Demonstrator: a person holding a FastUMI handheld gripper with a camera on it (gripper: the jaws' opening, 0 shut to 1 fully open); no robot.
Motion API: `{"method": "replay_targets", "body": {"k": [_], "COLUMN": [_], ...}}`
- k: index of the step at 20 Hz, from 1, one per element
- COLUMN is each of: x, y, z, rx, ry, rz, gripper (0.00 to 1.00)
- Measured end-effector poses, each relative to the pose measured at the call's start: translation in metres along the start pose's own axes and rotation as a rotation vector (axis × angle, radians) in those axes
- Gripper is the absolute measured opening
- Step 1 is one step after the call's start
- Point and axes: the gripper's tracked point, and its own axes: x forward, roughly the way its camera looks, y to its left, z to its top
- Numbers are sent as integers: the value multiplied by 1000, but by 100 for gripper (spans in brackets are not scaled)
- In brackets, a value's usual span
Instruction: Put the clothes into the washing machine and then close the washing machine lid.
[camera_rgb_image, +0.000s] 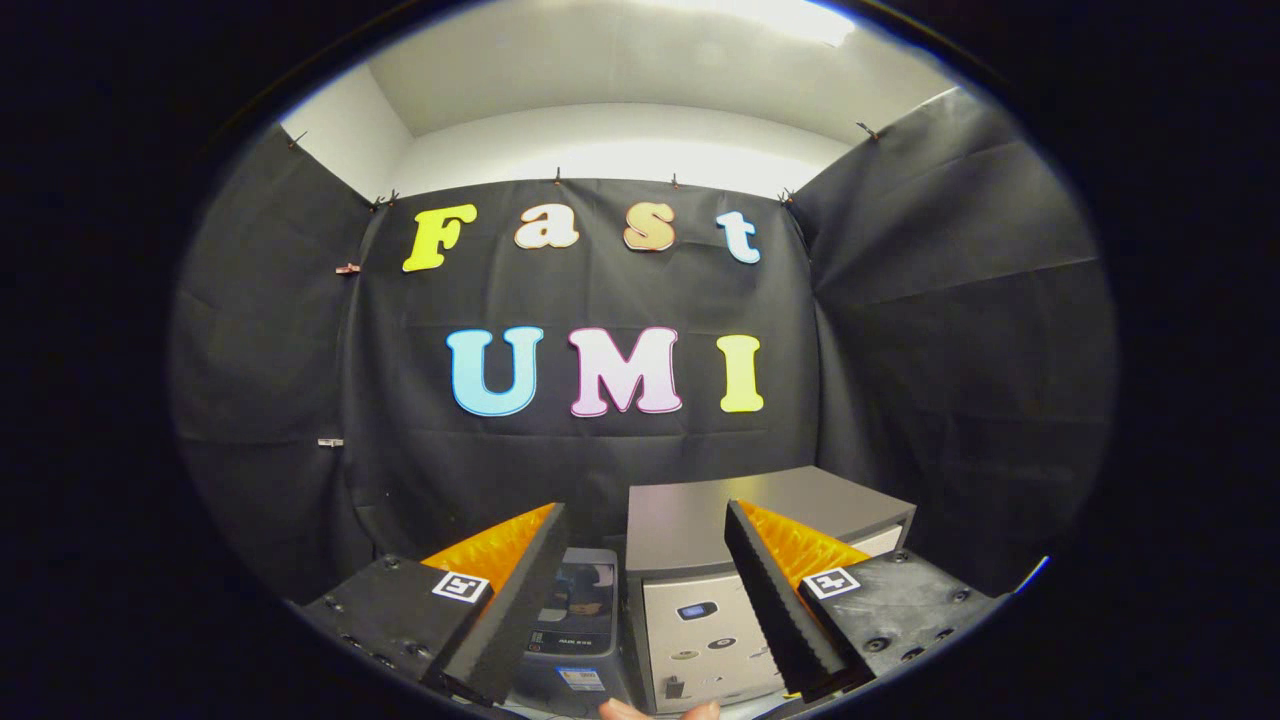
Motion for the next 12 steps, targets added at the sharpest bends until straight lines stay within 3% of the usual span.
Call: {"method": "replay_targets", "body": {"k": [5,12], "x": [-2,-2], "y": [-20,-16], "z": [-12,-19], "rx": [-19,-31], "ry": [5,2], "rz": [-36,-26], "gripper": [98,98]}}
